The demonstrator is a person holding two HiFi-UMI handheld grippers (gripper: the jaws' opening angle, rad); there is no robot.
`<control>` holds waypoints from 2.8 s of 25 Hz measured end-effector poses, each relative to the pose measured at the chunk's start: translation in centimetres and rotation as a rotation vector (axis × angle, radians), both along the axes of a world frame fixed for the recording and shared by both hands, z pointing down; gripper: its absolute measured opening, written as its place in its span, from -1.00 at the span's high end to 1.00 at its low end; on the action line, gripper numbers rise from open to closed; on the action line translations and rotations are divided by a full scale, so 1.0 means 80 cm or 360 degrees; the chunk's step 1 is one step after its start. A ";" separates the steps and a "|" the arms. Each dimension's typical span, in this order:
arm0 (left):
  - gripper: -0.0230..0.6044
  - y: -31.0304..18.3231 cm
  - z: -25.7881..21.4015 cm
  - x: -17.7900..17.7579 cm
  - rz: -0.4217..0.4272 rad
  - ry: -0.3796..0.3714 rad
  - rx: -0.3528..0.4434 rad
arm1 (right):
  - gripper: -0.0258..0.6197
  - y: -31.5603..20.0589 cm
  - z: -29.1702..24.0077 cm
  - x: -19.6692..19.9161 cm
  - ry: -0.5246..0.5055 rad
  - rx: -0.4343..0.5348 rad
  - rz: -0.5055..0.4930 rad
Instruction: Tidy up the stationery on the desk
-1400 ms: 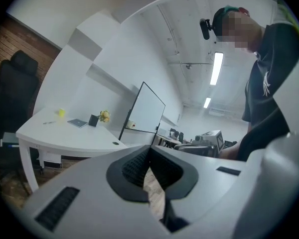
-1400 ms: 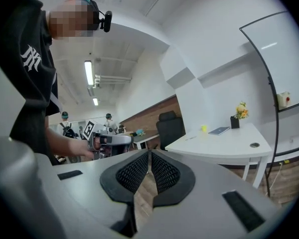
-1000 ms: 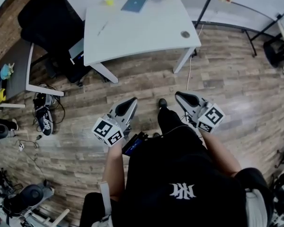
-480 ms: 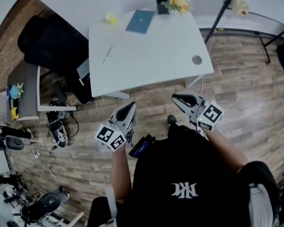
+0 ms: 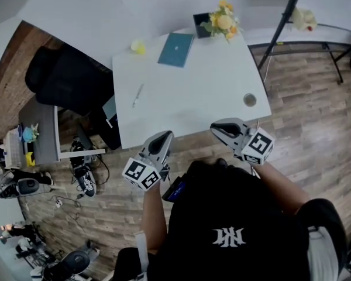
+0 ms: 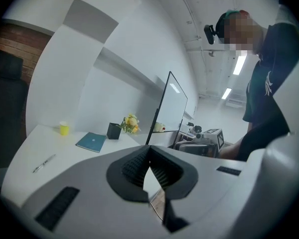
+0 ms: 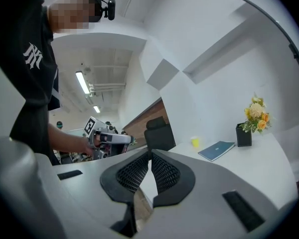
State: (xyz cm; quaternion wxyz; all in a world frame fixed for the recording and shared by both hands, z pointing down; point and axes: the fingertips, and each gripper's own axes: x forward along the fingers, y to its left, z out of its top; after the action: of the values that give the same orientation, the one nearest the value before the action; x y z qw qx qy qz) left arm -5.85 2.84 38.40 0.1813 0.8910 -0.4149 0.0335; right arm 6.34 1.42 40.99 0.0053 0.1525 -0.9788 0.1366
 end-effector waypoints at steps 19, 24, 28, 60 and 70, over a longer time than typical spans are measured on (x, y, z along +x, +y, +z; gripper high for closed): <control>0.92 -0.205 -0.004 -0.084 0.0264 -0.0029 -0.0016 | 0.79 -0.171 -0.005 -0.086 0.0059 -0.0062 0.0209; 0.92 -0.261 0.007 -0.113 0.0338 -0.0072 -0.0064 | 0.78 -0.228 0.004 -0.108 0.0102 -0.0094 0.0307; 0.92 -0.307 0.023 -0.128 0.0421 -0.0181 -0.0105 | 0.78 -0.283 0.020 -0.114 0.0173 -0.0098 0.0413; 0.69 -0.603 0.268 -0.130 0.0267 -0.0613 -0.0718 | 0.37 -0.550 0.222 -0.110 0.0251 -0.0830 0.0819; 0.60 -0.619 0.298 -0.134 0.0242 -0.0702 -0.0792 | 0.29 -0.557 0.260 -0.116 0.0353 -0.1112 0.0878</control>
State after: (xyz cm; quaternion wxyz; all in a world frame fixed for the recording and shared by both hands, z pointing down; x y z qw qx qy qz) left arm -16.57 -46.66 62.24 0.2960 0.8190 -0.3558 0.3391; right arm -2.92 -43.13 61.75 0.1247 0.4101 -0.7904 0.4377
